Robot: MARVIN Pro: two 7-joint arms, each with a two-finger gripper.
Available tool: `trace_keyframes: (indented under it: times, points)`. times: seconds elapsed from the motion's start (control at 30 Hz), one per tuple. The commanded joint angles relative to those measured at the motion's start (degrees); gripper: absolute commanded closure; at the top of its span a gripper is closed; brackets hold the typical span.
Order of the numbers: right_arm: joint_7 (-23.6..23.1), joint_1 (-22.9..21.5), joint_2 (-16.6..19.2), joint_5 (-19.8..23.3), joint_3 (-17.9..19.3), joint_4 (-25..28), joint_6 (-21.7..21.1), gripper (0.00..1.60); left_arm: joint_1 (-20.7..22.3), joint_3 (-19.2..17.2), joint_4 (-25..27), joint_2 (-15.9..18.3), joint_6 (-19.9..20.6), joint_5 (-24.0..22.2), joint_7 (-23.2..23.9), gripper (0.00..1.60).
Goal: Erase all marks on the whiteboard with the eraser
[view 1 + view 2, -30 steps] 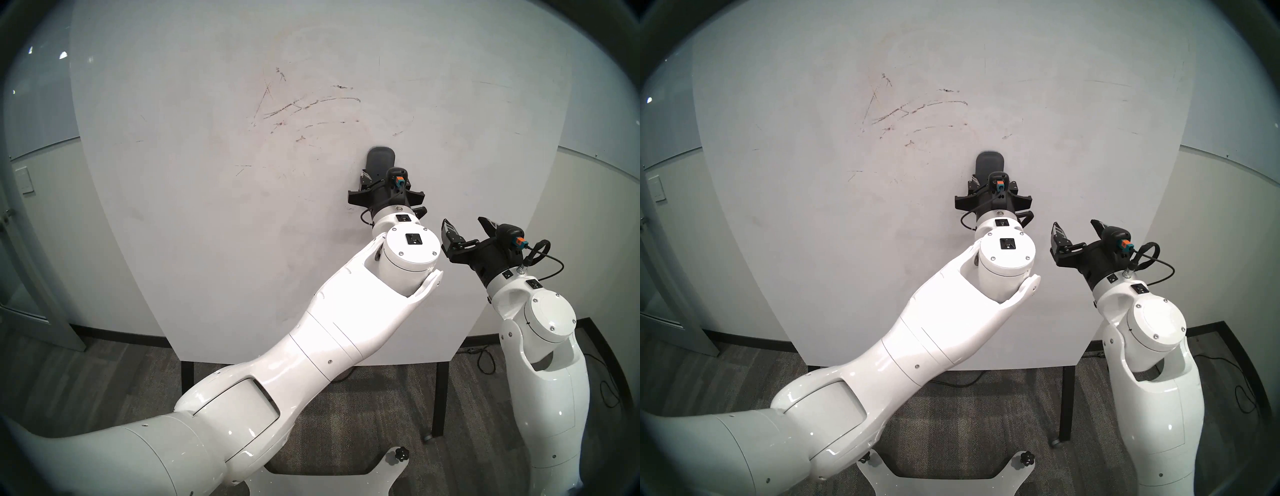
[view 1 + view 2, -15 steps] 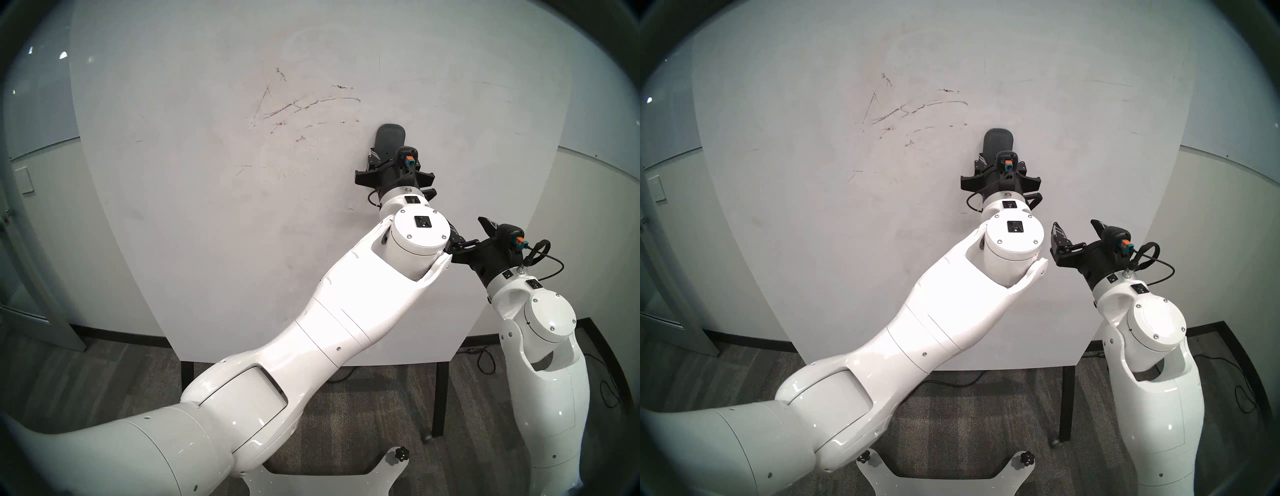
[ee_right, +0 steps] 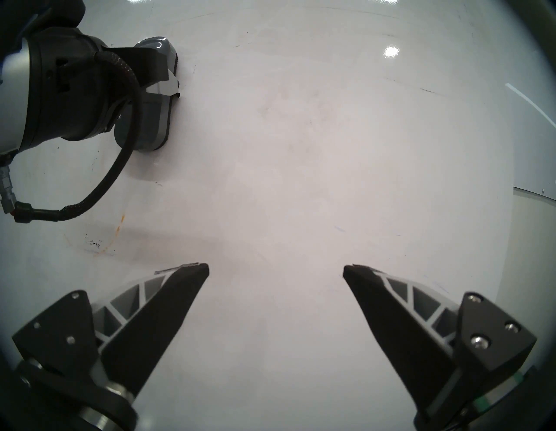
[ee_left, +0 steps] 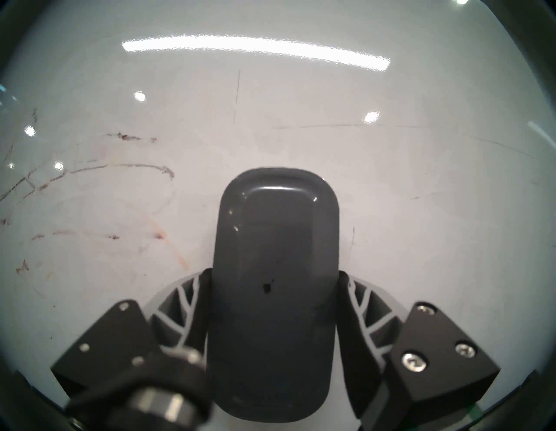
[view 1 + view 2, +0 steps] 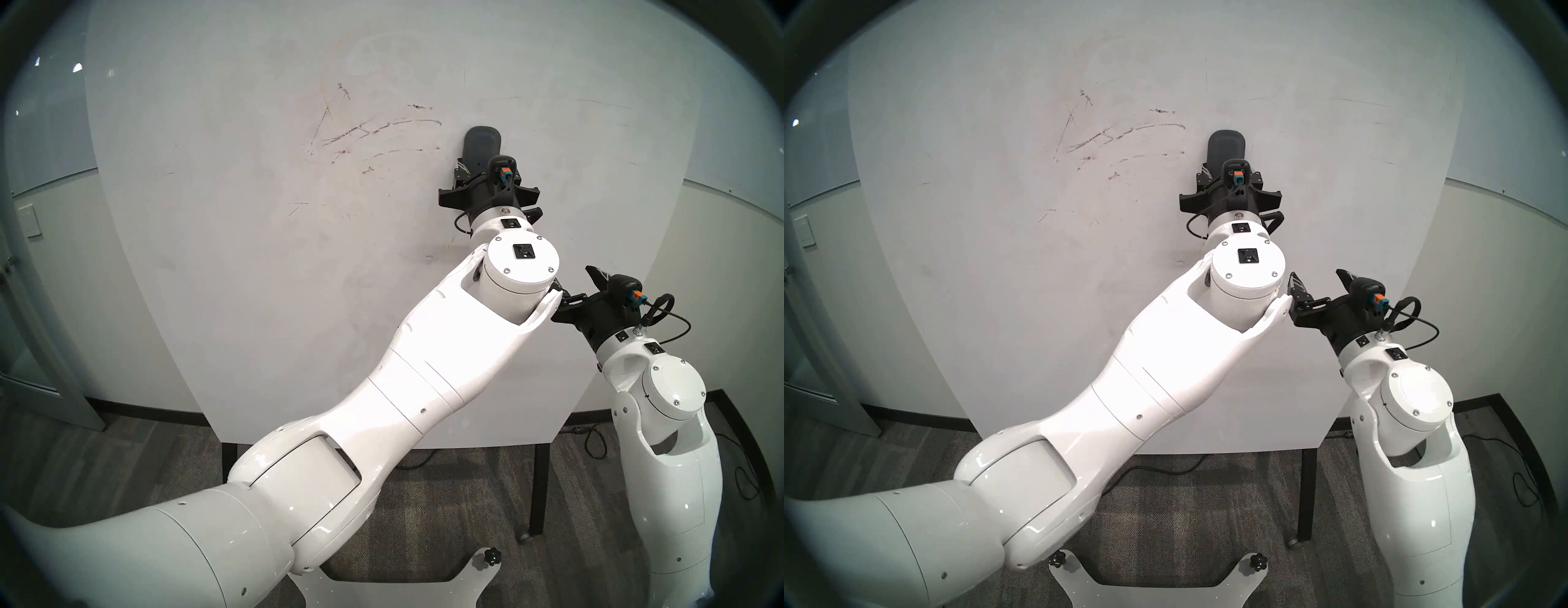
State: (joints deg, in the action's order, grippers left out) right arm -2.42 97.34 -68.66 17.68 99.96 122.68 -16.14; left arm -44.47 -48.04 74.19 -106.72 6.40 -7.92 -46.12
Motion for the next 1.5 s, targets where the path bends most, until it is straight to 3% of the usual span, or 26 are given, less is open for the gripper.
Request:
trace_keyframes:
  times: [0.0,0.53,1.07,1.1,1.13,1.17,1.2,1.23,1.3,1.37,1.4,1.47]
  points:
    - [-0.13,-0.43,0.05,-0.06,-0.15,1.27,0.48,0.00,3.43,-0.82,-1.52,-1.66,-3.07,0.49,0.07,1.60]
    - [-0.13,-0.44,0.05,-0.05,-0.15,1.26,0.47,0.00,5.19,-0.69,-6.85,-4.32,-7.80,1.17,-0.61,1.60]
    - [-0.13,-0.42,0.05,-0.07,-0.15,1.29,0.50,0.00,5.25,-1.49,-8.75,-4.76,-9.36,-0.14,-1.29,1.60]
    - [-0.13,-0.42,0.05,-0.07,-0.15,1.29,0.50,0.00,5.26,-1.57,-8.81,-4.67,-9.44,-0.23,-1.25,1.47]
    - [-0.13,-0.42,0.05,-0.07,-0.15,1.29,0.50,0.00,5.26,-1.57,-8.81,-4.67,-9.44,-0.23,-1.25,1.47]
    - [-0.13,-0.42,0.05,-0.07,-0.15,1.29,0.50,0.00,5.30,-1.63,-8.88,-4.59,-9.54,-0.33,-1.20,1.36]
    - [-0.13,-0.42,0.05,-0.07,-0.15,1.29,0.50,0.00,5.39,-1.77,-9.03,-4.46,-9.75,-0.49,-1.18,1.10]
    - [-0.13,-0.42,0.05,-0.07,-0.15,1.29,0.50,0.00,5.42,-1.81,-9.04,-4.40,-9.81,-0.55,-1.17,1.00]
    - [-0.13,-0.42,0.05,-0.07,-0.15,1.29,0.50,0.00,5.44,-1.85,-9.00,-4.34,-9.87,-0.63,-1.18,0.99]
    - [-0.13,-0.42,0.05,-0.07,-0.15,1.29,0.50,0.00,5.39,-1.87,-8.72,-4.19,-9.94,-0.75,-1.18,0.83]
    - [-0.13,-0.42,0.05,-0.06,-0.15,1.29,0.50,0.00,5.35,-1.84,-8.57,-4.12,-9.97,-0.81,-1.16,0.47]
    - [-0.13,-0.42,0.05,-0.06,-0.15,1.29,0.50,0.00,5.28,-1.80,-8.31,-3.99,-10.15,-0.88,-1.04,0.25]
